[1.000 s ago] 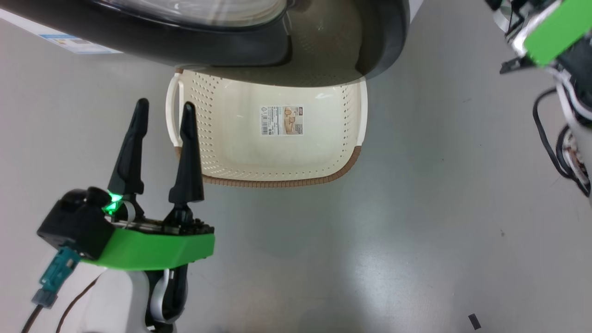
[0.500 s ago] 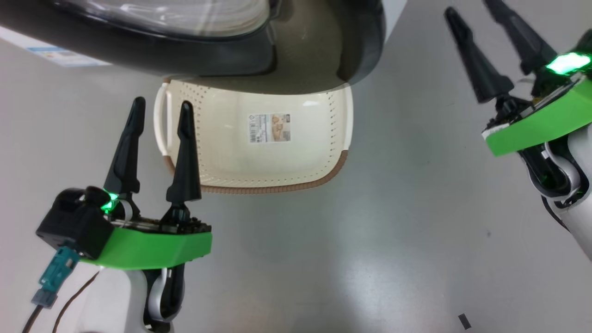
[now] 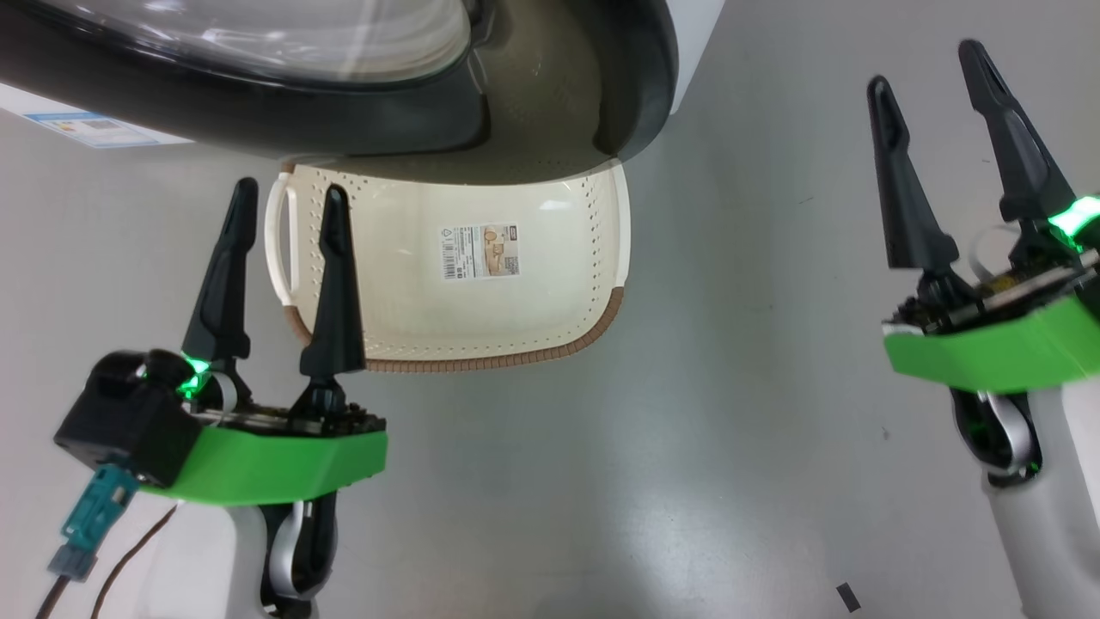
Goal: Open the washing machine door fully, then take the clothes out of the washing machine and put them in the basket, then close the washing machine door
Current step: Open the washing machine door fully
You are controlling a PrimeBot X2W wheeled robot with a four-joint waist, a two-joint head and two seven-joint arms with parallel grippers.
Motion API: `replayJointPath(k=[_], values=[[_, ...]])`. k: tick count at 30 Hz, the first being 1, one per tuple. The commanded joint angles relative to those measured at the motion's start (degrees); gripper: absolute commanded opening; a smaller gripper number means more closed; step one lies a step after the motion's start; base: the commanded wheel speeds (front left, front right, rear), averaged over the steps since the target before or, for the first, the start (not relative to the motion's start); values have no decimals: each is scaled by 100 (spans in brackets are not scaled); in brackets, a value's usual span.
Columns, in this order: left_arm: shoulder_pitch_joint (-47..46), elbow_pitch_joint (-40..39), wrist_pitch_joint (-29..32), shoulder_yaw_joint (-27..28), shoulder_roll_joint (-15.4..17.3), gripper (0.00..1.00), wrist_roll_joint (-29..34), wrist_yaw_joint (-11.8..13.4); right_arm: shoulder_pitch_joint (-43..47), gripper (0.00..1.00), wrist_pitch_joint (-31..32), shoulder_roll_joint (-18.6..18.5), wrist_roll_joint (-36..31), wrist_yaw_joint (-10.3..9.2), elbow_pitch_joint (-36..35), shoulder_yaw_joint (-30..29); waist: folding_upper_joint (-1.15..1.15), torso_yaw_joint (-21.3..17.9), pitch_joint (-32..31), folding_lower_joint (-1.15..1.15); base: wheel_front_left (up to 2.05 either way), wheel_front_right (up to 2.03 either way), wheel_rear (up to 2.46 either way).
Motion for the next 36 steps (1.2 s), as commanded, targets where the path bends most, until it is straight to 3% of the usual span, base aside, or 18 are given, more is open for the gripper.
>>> replayJointPath(k=[1, 5, 14, 32, 33, 34, 35, 36], values=[[72, -170, -34, 168, 107, 100, 74, 3, 258, 100, -28, 122, -111, 36, -288, -39, 0, -7, 10, 0, 0, 0, 0], [50, -204, -34, 166, 107, 100, 73, 12, 573, 100, -29, 330, -276, 36, -721, -342, 0, -2, 40, 0, 0, 0, 0], [80, -270, -34, 245, 107, 100, 84, 47, 1016, 100, -29, 484, -329, 36, -833, -355, 0, -49, 81, 0, 0, 0, 0], [39, -237, -34, 311, 107, 100, 116, 19, 1041, 100, -29, 486, -288, 36, -874, -276, 0, -56, 152, 0, 0, 0, 0], [42, -237, -34, 307, 107, 100, 118, 23, 1038, 83, -29, 482, -280, 36, -867, -257, 0, -54, 154, 0, 0, 0, 0], [46, -237, -34, 303, 107, 100, 120, 27, 1029, 49, -29, 466, -261, 36, -836, -212, 0, -53, 152, 0, 0, 0, 0], [50, -239, -34, 300, 107, 100, 123, 32, 1001, 39, -29, 451, -251, 36, -822, -178, 0, -53, 154, 0, 0, 0, 0], [54, -240, -34, 296, 107, 100, 128, 36, 971, 13, -29, 450, -179, 36, -788, -131, 0, -54, 156, 0, 0, 0, 0]])
